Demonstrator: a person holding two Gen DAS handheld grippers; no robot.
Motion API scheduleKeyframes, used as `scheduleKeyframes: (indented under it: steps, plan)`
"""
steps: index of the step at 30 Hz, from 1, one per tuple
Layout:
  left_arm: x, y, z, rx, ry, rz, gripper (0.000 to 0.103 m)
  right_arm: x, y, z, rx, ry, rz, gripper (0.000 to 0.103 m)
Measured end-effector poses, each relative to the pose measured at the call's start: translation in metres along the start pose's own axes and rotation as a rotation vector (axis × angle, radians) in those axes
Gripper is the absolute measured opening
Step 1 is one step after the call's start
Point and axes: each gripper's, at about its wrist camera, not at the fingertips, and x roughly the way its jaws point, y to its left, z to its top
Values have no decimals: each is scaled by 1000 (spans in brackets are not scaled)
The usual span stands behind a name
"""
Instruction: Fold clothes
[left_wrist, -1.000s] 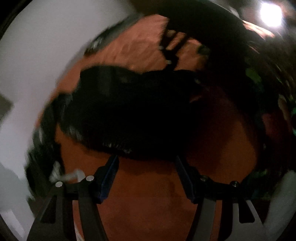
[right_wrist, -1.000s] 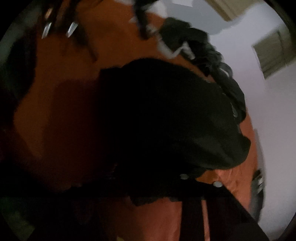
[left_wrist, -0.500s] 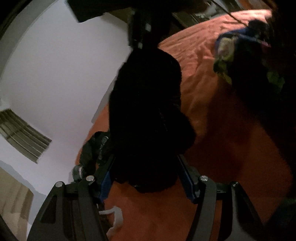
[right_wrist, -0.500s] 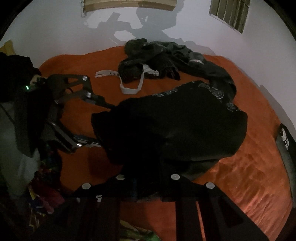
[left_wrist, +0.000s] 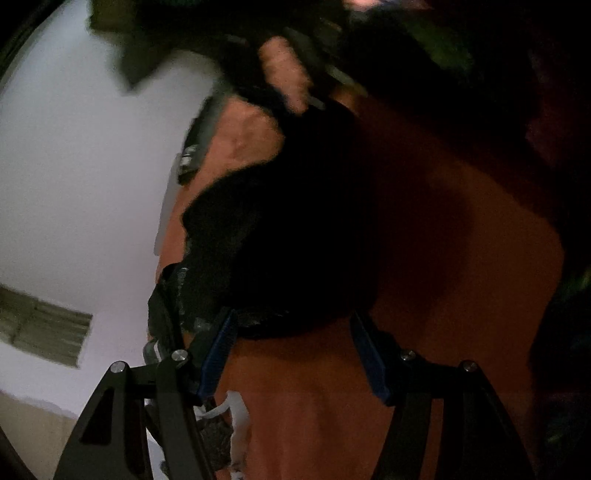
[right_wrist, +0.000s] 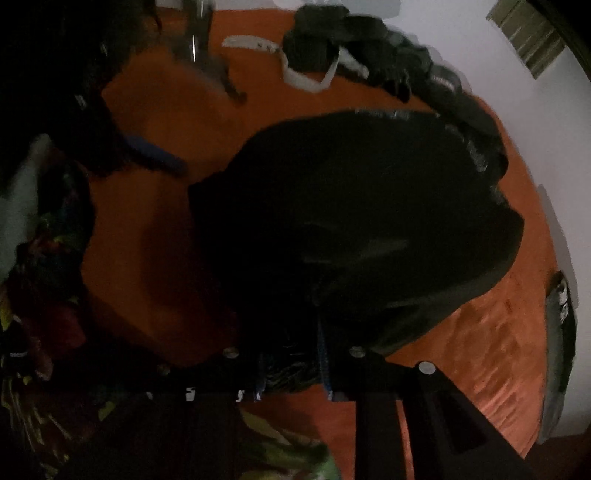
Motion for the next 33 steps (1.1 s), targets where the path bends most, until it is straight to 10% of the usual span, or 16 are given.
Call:
scheduleKeyframes:
  steps: [7,18,33]
  plan:
    - [-5,-5,24,-37,-76,-1,79,0,-12,-5,93,-13,40,21]
    - [34,-20,6,-24,166,-149,79,-25,-38,-39,67,-59,59,59]
    - [20,87,-44,-322,168,-54,79,-23,-44,-98,-183,-90,-104,76]
